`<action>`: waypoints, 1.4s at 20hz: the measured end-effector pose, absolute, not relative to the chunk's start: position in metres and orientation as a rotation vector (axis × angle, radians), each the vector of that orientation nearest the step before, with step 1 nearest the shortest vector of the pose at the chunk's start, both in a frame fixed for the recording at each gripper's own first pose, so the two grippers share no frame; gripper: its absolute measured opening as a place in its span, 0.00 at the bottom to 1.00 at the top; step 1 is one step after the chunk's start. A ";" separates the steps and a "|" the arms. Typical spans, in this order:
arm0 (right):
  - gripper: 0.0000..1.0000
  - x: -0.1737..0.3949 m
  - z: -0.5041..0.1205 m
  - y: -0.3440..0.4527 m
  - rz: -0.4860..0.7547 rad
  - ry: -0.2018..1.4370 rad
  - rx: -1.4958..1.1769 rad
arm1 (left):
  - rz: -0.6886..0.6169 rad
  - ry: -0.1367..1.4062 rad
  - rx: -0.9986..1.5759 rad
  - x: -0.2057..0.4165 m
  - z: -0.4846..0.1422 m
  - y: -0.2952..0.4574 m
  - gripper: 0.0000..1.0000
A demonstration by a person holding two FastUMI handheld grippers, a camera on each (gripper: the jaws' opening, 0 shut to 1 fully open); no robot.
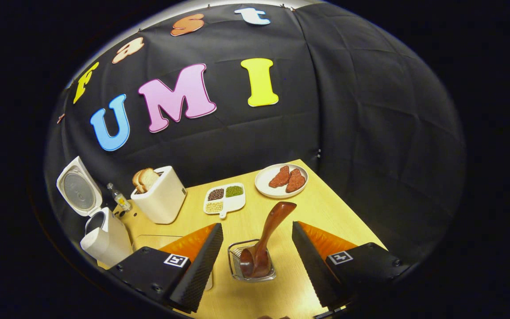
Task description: Close the left gripper, press the button to open the rice cooker; take a wooden spoon from the chopstick holder with the right hand, scoop a spoonful of rice and pour it into the rice cooker, then put the wooden spoon back into the chopstick holder.
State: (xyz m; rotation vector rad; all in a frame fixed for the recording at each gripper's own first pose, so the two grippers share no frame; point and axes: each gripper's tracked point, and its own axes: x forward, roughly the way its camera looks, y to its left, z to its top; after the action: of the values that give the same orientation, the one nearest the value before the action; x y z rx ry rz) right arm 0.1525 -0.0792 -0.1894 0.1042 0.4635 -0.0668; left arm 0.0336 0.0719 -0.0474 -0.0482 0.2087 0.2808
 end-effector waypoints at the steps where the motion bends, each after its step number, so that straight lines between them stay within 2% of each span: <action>1: 0.98 0.157 -0.200 -0.082 -0.067 0.484 0.105 | 0.283 0.216 -0.041 0.037 -0.050 0.069 0.90; 2: 0.98 0.161 -0.209 -0.084 -0.063 0.501 0.107 | 0.291 0.220 -0.034 0.031 -0.049 0.062 0.99; 4: 0.98 0.171 -0.224 -0.088 -0.058 0.527 0.110 | 0.306 0.226 -0.025 0.029 -0.053 0.056 0.96; 11: 0.96 0.205 -0.264 -0.081 0.019 0.604 0.191 | 0.343 0.296 -0.065 0.021 -0.089 0.034 0.96; 13: 0.84 0.214 -0.270 -0.076 0.033 0.613 0.216 | 0.347 0.322 -0.069 0.016 -0.102 0.028 0.96; 14: 0.65 0.218 -0.278 -0.075 0.024 0.635 0.226 | 0.348 0.331 -0.070 0.013 -0.108 0.026 0.96; 15: 0.58 0.216 -0.283 -0.078 -0.004 0.661 0.244 | 0.345 0.343 -0.072 0.012 -0.115 0.024 0.96; 16: 0.37 0.213 -0.282 -0.077 -0.010 0.675 0.265 | 0.348 0.360 -0.072 0.010 -0.122 0.023 0.96; 18: 0.18 0.223 -0.288 -0.075 -0.020 0.676 0.283 | 0.356 0.374 -0.069 0.005 -0.130 0.024 0.96; 19: 0.20 0.218 -0.279 -0.074 -0.010 0.662 0.281 | 0.356 0.372 -0.072 0.004 -0.131 0.023 0.96; 22: 0.13 0.214 -0.251 -0.067 0.033 0.591 0.231 | 0.343 0.368 -0.086 0.002 -0.136 0.021 0.96; 28: 0.13 0.210 -0.175 -0.052 0.061 0.452 0.151 | 0.289 0.322 -0.086 0.007 -0.125 0.037 0.96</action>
State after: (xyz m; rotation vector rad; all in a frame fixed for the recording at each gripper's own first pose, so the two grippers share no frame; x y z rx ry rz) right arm 0.2102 -0.0524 -0.1751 0.1507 0.4521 0.0610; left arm 0.0071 0.0365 -0.1249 -0.0857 0.3223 0.2892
